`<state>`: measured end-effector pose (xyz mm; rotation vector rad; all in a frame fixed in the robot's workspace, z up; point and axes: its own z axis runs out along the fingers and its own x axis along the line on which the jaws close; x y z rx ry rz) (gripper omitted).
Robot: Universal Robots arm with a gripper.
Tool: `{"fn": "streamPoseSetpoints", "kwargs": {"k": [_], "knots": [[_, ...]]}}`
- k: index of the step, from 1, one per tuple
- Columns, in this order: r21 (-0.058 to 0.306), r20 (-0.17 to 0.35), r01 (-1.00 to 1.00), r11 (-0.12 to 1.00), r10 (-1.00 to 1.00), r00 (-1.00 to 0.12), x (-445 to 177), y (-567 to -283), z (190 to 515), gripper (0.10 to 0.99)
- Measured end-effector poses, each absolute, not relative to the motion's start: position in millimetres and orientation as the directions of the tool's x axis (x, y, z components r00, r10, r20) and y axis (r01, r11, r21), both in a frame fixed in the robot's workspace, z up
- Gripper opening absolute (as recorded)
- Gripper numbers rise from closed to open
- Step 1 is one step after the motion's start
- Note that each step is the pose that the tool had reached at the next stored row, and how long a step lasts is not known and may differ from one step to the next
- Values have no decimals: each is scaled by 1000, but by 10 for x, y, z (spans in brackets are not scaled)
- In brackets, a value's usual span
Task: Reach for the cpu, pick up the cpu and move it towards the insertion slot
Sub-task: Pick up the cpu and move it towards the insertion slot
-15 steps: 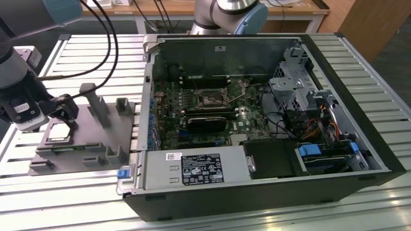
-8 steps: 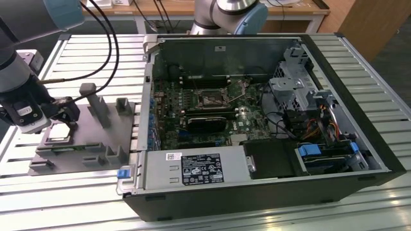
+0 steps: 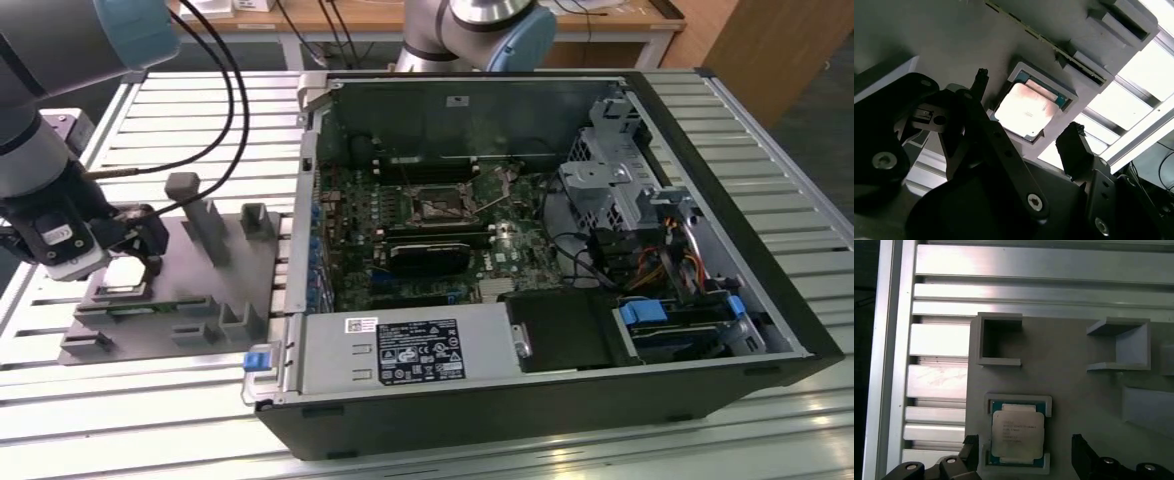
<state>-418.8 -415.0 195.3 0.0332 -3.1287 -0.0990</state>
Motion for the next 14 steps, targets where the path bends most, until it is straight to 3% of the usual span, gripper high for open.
{"fn": "streamPoseSetpoints", "kwargs": {"k": [10, 13, 14], "knots": [[63, 11, -21, 998, -22, -1000, -4193, -4129, 1857, 808], [63, 11, -21, 998, -21, -1000, -4198, -4126, 1848, 675], [63, 11, -21, 998, -22, -1000, -4200, -4125, 1845, 675]]}}
